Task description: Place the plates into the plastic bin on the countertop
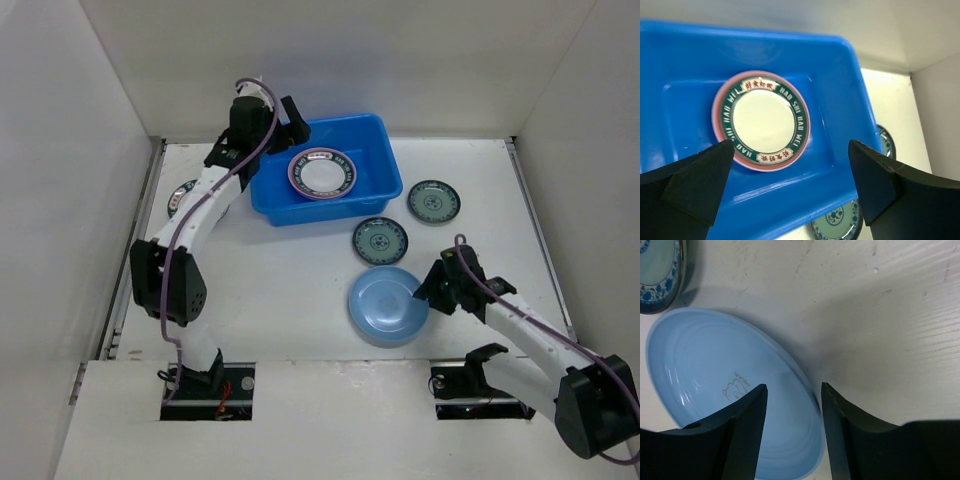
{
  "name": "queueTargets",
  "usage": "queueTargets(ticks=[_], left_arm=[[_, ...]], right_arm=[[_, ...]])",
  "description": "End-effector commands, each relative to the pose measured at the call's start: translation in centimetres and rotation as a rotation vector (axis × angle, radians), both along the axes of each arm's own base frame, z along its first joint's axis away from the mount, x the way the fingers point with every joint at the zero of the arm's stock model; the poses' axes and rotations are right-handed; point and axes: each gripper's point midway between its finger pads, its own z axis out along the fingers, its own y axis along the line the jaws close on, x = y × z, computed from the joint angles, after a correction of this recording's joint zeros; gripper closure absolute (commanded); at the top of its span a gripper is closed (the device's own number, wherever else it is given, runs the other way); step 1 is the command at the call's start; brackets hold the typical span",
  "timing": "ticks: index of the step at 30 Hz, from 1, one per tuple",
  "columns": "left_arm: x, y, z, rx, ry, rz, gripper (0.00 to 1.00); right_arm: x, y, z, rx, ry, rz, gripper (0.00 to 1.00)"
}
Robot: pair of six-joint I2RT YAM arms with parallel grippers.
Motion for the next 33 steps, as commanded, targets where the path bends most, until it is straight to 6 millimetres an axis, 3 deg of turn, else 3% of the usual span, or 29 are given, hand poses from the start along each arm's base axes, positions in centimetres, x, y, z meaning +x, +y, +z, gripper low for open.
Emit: queueTargets(ticks=[1, 3, 5, 8, 11, 17, 23, 26, 29, 33], left_arm=[[-2.8, 4.3, 2.6, 0.089, -0.009, 0.110, 0.00], [-4.1, 6.3, 2.4, 0.137, 0.011, 0.166, 0.00], [-5.9, 8.4, 2.1, 0.180, 0.026, 0.227, 0.00], [-8.6, 11.7, 1.5, 0.211, 0.042, 0.316, 0.00], [-11.3, 14.8, 0.2, 0.214, 0.080, 0.402, 0.00], [-16.4, 19.8, -4.1, 0.226, 0.190, 0.537, 0.00], [-21.0, 22.0, -7.9, 0.188, 0.271, 0.625, 0.00], [-22.9, 22.3, -9.9, 0.158, 0.314, 0.656, 0.00], [-24.4, 22.3, -11.2, 0.116, 0.328, 0.680, 0.00], [-25.6, 21.5, -12.6, 0.082, 0.363, 0.655, 0.00]], right_arm=[[1.0, 1.2, 0.2, 0.039, -0.030, 0.001, 0.51], [1.0, 1.5, -0.2, 0.036, -0.018, 0.007, 0.60], [1.3, 2.0, -0.2, 0.040, -0.023, 0.020, 0.77], [1.6, 3.2, 0.8, 0.052, -0.051, 0.061, 0.95], [1.8, 5.1, 2.9, 0.062, -0.082, 0.129, 1.00], [2.5, 10.3, 10.9, 0.096, -0.199, 0.309, 1.00], [5.5, 14.0, 21.2, 0.115, -0.378, 0.440, 1.00], [9.5, 14.4, 24.9, 0.087, -0.468, 0.427, 1.00], [15.8, 14.0, 27.1, 0.051, -0.527, 0.371, 1.00], [23.9, 13.7, 26.9, 0.018, -0.540, 0.309, 1.00]])
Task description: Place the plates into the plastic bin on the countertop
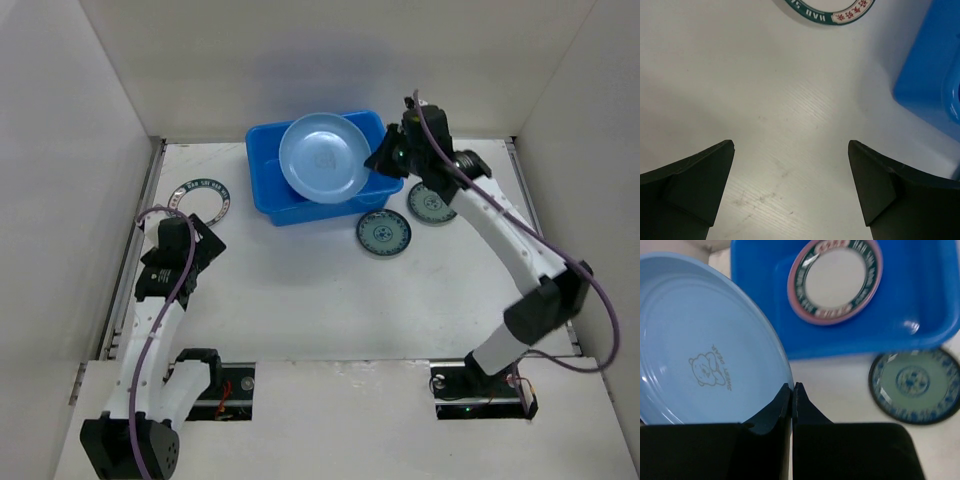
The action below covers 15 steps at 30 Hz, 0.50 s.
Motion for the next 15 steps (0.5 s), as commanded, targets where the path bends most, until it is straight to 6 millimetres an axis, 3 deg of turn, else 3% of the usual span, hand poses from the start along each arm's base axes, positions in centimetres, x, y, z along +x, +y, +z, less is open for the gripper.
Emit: queueTargets(ticks=[1, 4, 7, 12, 15], left_arm=[[-0.8, -0.5, -0.6, -0.058, 0.002, 0.013, 0.00], [-1.3, -0.9, -0.9, -0.087, -0.012, 0.016, 0.00], [-1.7, -1.3, -1.0, -0.129, -0.016, 0.015, 0.00], [-1.2, -1.8, -1.4, -0.217, -0.036, 0.038, 0.00], [0.0, -1.7, -2.1, -0.244, -0.037, 0.041, 0.00]], right_arm=[[6.7, -0.3, -0.9, -0.041, -0.033, -0.033, 1.00], [12.1, 0.4, -3.3, -0.061, -0.021, -0.046, 1.00], [15.6, 1.0, -5.9, -0.075, -0.005, -0.067, 1.00], [18.8, 2.2, -10.0, -0.086, 0.016, -0.074, 0.97], [19.6, 2.0, -12.4, -0.115, 0.040, -0.089, 0.92]])
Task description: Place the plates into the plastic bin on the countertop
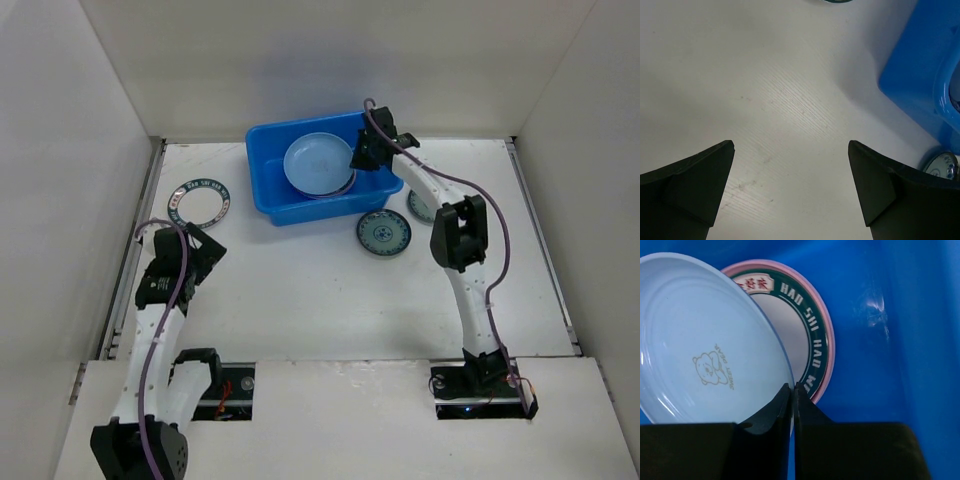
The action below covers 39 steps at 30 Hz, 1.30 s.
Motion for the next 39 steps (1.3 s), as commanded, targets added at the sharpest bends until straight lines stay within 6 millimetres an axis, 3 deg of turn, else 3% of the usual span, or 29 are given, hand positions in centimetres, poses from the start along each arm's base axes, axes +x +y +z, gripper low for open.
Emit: queueTargets(ticks=[1, 5, 8, 10, 13, 18, 21, 27, 28, 34, 39], left_arm=[[1.7, -0.4, -0.6, -0.075, -0.028, 0.010, 0.00], [3.8, 0.8, -1.4, -0.144, -0.049, 0.068, 0.00], [5.1, 1.9, -2.1, -0.197, -0.068, 0.127, 0.00], [6.0, 2.7, -2.5, -0.223, -0.093, 0.170, 0.00], [7.6, 3.6, -3.4, -0.277, -0.121, 0.228, 0.01], [10.4, 5.0, -4.8, -0.332, -0.172, 0.288, 0.09], [12.1, 6.4, -5.8, -0.345, -0.202, 0.327, 0.16], [14.3, 8.1, -7.8, -0.377, -0.214, 0.382, 0.25], [15.4, 8.6, -8.9, -0.389, -0.208, 0.389, 0.27], [17.7, 9.2, -10.8, -0.413, -0.203, 0.397, 0.32], [19.5, 9.1, -12.5, -0.441, -0.185, 0.400, 0.49]], right_arm=[[1.7, 0.3, 4.4, 0.025, -0.120, -0.006, 0.89], [1.7, 0.0, 3.8, 0.009, -0.121, -0.008, 0.74], [1.0, 0.1, 4.9, 0.010, -0.152, 0.009, 0.49], [0.4, -0.1, 6.4, 0.017, -0.185, 0.016, 0.40], [-1.4, -0.6, 10.5, 0.046, -0.272, 0.026, 0.26], [-6.5, -1.3, 16.6, 0.120, -0.407, 0.053, 0.21], [-10.5, -2.4, 18.0, 0.159, -0.443, 0.066, 0.21], [-17.1, -5.0, 17.3, 0.183, -0.450, 0.063, 0.21], [-20.5, -5.8, 16.3, 0.189, -0.446, 0.069, 0.21], [-24.8, -7.4, 13.2, 0.217, -0.403, 0.039, 0.22], [-27.6, -9.1, 11.4, 0.245, -0.376, 0.007, 0.22]])
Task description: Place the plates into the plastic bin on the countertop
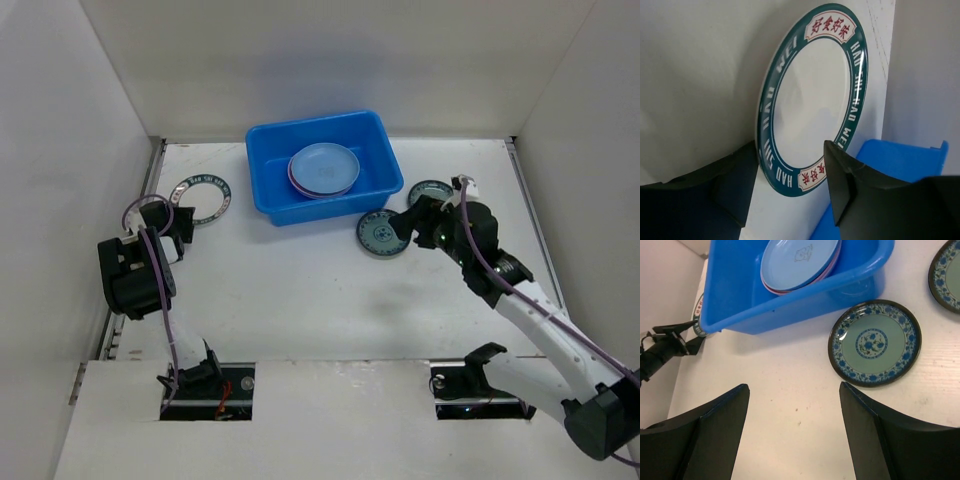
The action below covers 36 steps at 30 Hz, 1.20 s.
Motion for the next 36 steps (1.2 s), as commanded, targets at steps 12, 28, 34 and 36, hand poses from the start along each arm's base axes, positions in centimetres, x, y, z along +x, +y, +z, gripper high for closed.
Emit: queueTargets(ticks=[12, 28, 34, 36], left_arm=[[4.7, -0.6, 10.0, 0.067, -0.184, -0.044, 0.98], [7.1, -21.0, 28.6, 0.156, -0.455, -0.505, 0.98], [8.8, -28.2, 24.8, 0.160, -0.404, -0.641, 0.98], [9.7, -29.7, 23.3, 0.168, -0.387, -0.668, 0.98]], right_arm=[[-3.6, -4.0, -1.6, 0.032, 0.010, -0.103, 0.22], [-4.3, -9.1, -7.4, 0.017, 0.175, -0.267, 0.23], [-3.6, -9.6, -8.2, 0.039, 0.221, -0.298, 0.24], [-3.3, -9.4, -8.1, 0.049, 0.220, -0.296, 0.24]])
